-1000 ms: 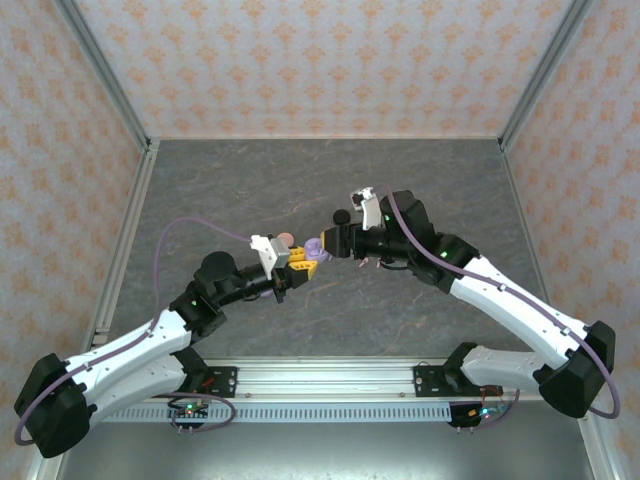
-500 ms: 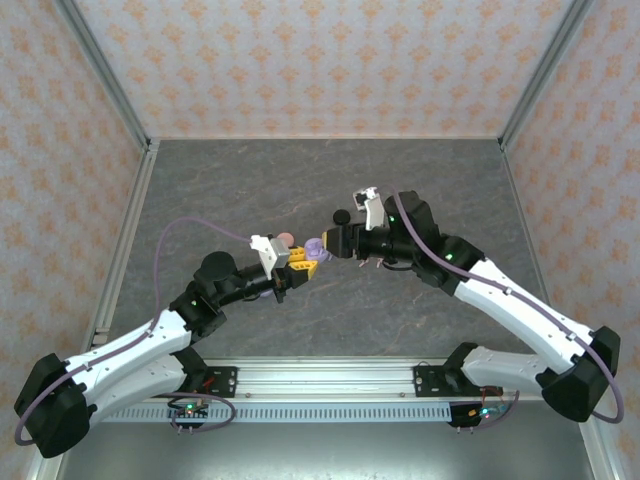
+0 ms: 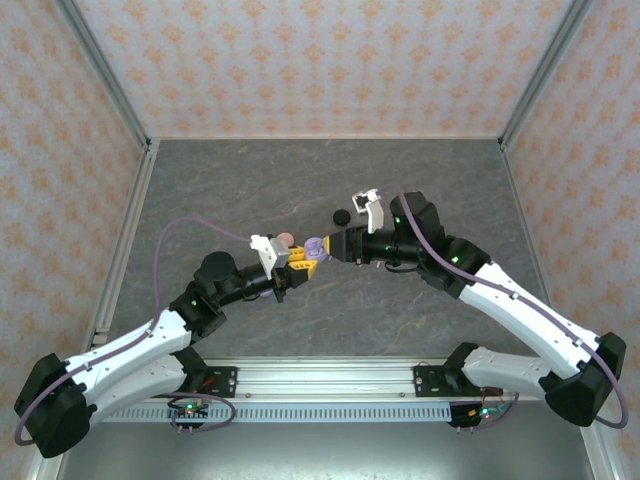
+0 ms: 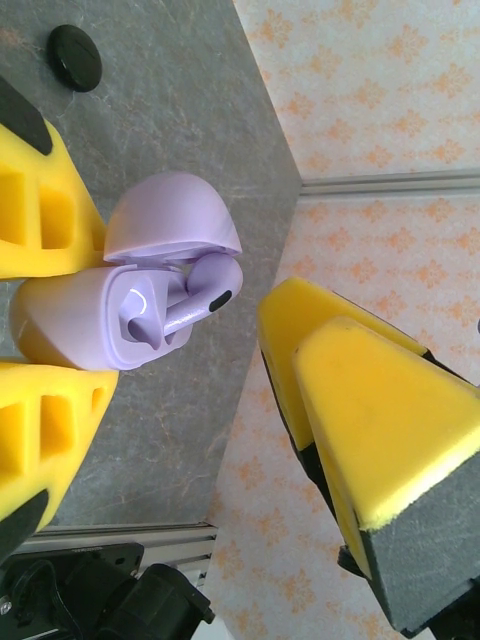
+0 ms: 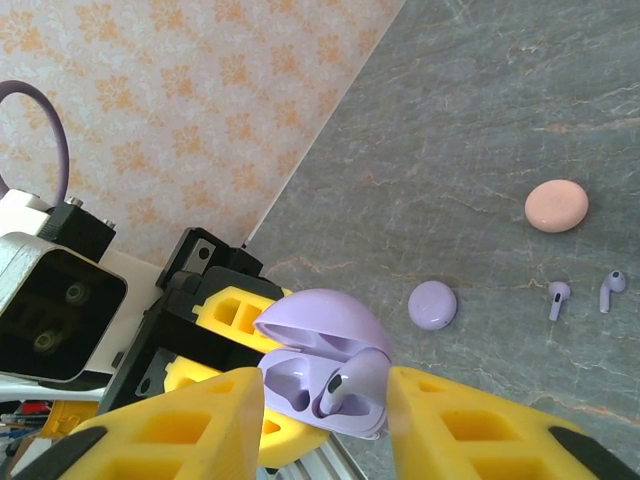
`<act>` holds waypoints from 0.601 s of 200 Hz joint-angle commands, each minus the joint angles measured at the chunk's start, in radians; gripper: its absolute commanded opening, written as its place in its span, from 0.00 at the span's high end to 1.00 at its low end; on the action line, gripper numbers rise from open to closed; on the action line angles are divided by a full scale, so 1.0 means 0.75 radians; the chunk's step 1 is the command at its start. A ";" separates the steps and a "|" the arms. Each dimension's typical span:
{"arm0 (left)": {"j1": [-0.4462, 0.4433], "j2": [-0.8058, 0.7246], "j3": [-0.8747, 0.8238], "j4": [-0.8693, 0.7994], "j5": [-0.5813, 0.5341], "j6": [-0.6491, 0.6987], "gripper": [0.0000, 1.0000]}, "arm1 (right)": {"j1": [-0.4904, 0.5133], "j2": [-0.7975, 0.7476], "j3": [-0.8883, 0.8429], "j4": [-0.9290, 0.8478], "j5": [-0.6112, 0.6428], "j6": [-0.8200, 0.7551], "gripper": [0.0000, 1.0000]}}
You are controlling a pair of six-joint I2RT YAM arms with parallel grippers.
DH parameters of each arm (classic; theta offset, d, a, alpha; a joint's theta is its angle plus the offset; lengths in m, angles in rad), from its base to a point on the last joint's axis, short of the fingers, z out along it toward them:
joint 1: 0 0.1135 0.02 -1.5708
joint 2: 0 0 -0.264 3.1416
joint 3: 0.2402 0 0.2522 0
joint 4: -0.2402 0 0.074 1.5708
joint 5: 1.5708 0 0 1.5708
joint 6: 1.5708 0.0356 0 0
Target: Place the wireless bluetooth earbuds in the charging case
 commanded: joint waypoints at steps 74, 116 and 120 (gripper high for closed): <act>-0.010 -0.020 0.029 0.022 -0.025 0.022 1.00 | -0.002 0.036 -0.013 0.047 -0.061 0.017 0.64; -0.010 -0.020 0.031 0.020 -0.024 0.020 1.00 | -0.002 0.044 -0.013 0.040 -0.048 0.009 0.64; -0.010 -0.020 0.031 0.020 -0.024 0.021 1.00 | -0.002 0.046 -0.013 0.040 -0.050 0.008 0.64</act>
